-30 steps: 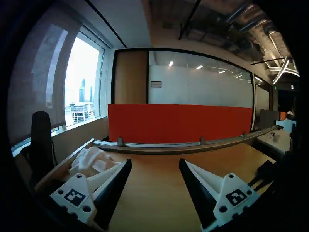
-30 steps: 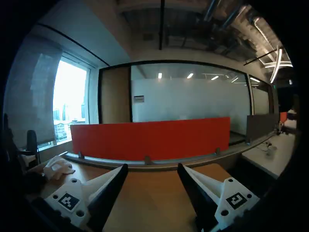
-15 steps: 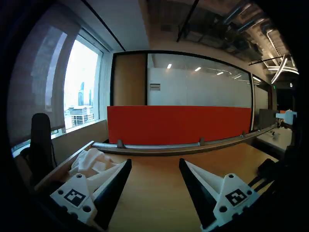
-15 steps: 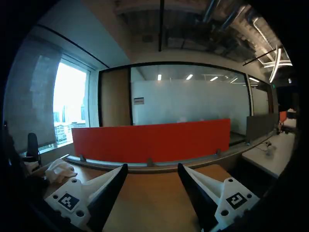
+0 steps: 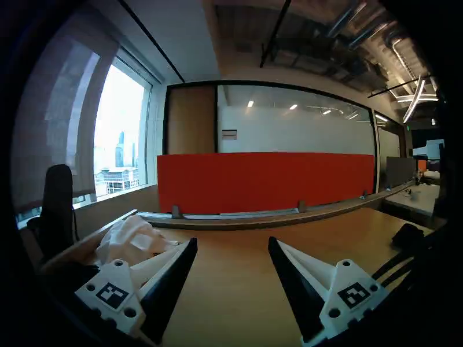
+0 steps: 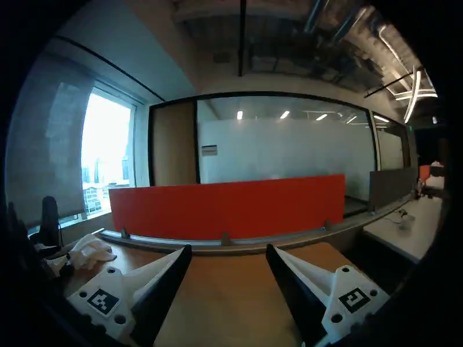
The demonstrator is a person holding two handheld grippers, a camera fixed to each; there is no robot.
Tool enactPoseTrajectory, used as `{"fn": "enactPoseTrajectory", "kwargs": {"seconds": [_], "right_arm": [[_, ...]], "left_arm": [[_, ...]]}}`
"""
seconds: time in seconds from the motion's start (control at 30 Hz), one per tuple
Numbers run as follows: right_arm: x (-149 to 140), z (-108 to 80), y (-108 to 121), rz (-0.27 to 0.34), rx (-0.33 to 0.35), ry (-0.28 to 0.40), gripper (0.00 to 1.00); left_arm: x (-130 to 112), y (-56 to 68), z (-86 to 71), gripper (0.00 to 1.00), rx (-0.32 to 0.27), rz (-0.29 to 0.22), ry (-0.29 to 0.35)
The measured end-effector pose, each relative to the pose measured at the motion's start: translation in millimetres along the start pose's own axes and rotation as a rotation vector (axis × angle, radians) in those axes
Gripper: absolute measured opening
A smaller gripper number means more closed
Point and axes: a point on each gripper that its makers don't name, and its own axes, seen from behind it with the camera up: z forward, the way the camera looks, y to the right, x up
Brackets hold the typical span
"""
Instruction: Fold towel
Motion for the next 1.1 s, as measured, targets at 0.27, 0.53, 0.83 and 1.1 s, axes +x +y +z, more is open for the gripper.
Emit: {"fn": "enactPoseTrajectory", "kwargs": {"seconds": [0.27, 0.53, 0.83, 1.1], "right_arm": [[-25.7, -0.2, 0.8, -0.013, 0.007, 0.012, 0.99], [-52.3, -1.5, 6.2, -0.041, -0.007, 0.012, 0.99], [-62.7, -2.2, 2.3, -0.046, -0.01, 0.013, 0.99], [-57.4, -6.6, 2.8, -0.07, -0.017, 0.017, 0.99]], "left_arm": [[-40.3, -10.7, 1.8, 0.9, 0.02, 0.001, 0.024], [-71.8, -31.4, 3.4, 0.9, 0.036, -0.001, 0.041], [-95.0, -39.6, 7.2, 0.91, 0.042, -0.032, 0.049], [-106.6, -41.3, 9.9, 0.9, 0.048, -0.035, 0.039]]}}
